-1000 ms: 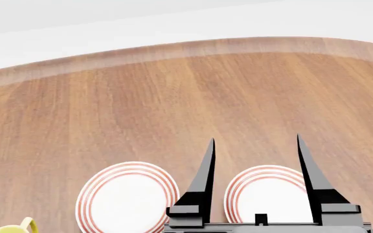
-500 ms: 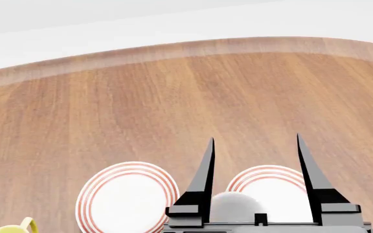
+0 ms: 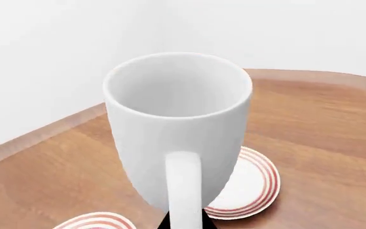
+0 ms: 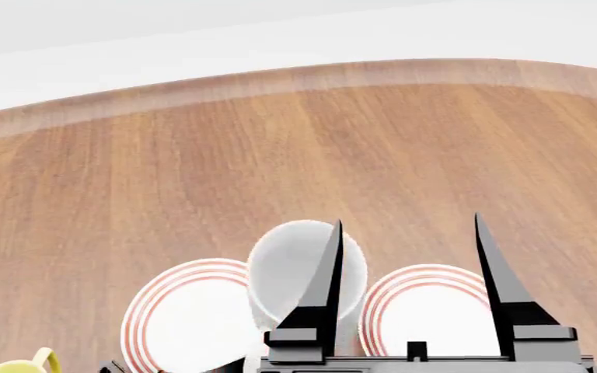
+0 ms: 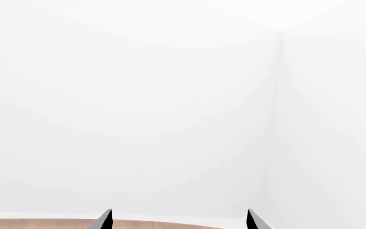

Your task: Put the white mug on the left plate.

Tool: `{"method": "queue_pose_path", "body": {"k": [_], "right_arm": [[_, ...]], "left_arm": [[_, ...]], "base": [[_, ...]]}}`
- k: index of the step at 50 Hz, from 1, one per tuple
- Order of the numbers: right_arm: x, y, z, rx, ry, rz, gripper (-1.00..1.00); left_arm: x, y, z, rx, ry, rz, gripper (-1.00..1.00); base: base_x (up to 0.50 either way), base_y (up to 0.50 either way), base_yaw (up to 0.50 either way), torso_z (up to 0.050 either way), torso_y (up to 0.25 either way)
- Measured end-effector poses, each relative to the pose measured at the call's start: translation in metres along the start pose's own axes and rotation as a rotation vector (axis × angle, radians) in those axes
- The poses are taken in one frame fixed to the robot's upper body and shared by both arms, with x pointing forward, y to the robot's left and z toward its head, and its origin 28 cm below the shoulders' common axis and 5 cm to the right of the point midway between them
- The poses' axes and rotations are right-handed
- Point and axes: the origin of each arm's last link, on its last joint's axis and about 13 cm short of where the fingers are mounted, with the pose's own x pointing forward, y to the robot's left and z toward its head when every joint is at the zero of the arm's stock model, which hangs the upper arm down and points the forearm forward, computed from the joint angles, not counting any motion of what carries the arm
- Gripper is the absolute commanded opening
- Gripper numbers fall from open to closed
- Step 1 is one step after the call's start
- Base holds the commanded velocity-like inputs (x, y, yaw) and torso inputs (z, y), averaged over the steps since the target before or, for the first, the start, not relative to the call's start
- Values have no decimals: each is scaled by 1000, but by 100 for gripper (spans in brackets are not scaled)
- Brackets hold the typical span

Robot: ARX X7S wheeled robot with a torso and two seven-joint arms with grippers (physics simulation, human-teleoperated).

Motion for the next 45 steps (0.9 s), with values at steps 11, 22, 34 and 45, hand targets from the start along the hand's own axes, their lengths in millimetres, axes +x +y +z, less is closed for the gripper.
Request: {"method": "queue_pose_path", "body": {"k": [11,22,34,45], "right_arm": [[0,0,0,-1,0,-1,100],[0,0,0,-2,2,-2,100],[0,0,-1,-2,5,-2,100],[0,0,-1,-1,5,-2,100]], "left_arm": [[8,20,2,-17,-5,86,-100],[20,40,0,-27,2,171,-100],[38,63,-1,-30,17,256,-100],[54,80,-9,-49,47,311,-100]], "base": [[0,0,0,0,1],[0,0,0,0,0],[0,0,0,0,0],[0,0,0,0,1]]}}
